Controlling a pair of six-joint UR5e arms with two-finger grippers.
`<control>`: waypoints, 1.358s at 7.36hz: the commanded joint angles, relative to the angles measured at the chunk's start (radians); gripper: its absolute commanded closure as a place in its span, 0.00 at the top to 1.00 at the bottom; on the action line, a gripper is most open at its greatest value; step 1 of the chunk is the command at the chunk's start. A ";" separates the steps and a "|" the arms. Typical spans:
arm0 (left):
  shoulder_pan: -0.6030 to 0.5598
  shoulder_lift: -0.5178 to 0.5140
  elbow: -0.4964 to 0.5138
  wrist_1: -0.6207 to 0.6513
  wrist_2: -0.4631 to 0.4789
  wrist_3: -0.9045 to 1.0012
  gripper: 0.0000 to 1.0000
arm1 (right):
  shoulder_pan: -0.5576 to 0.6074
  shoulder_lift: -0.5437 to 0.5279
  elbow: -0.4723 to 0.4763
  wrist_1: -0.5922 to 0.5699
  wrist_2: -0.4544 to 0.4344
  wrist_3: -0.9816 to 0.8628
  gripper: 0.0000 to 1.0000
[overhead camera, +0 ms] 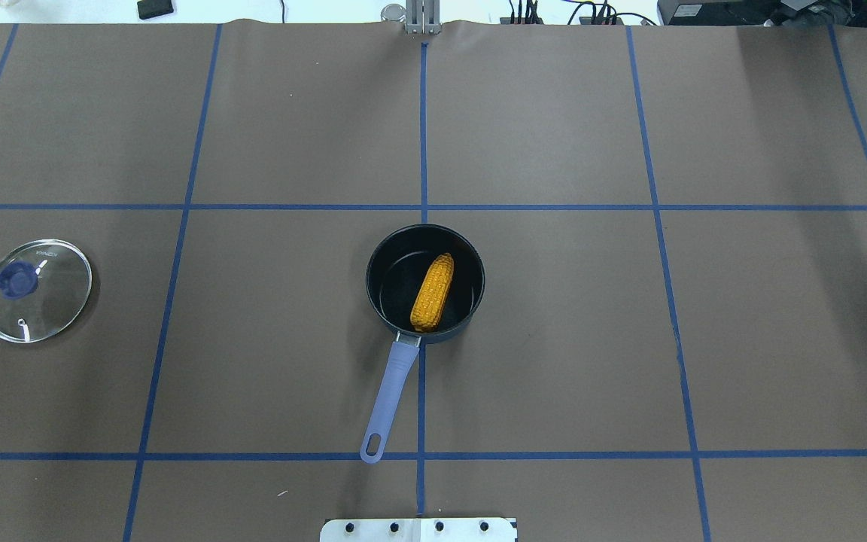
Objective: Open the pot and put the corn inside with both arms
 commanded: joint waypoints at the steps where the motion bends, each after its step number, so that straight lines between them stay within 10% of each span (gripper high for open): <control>1: 0.000 0.035 -0.033 -0.032 -0.002 -0.067 0.98 | 0.000 0.006 0.009 -0.007 0.009 0.019 1.00; 10: 0.004 -0.014 -0.030 -0.032 -0.061 -0.201 0.98 | 0.000 0.029 0.001 -0.010 0.048 0.045 1.00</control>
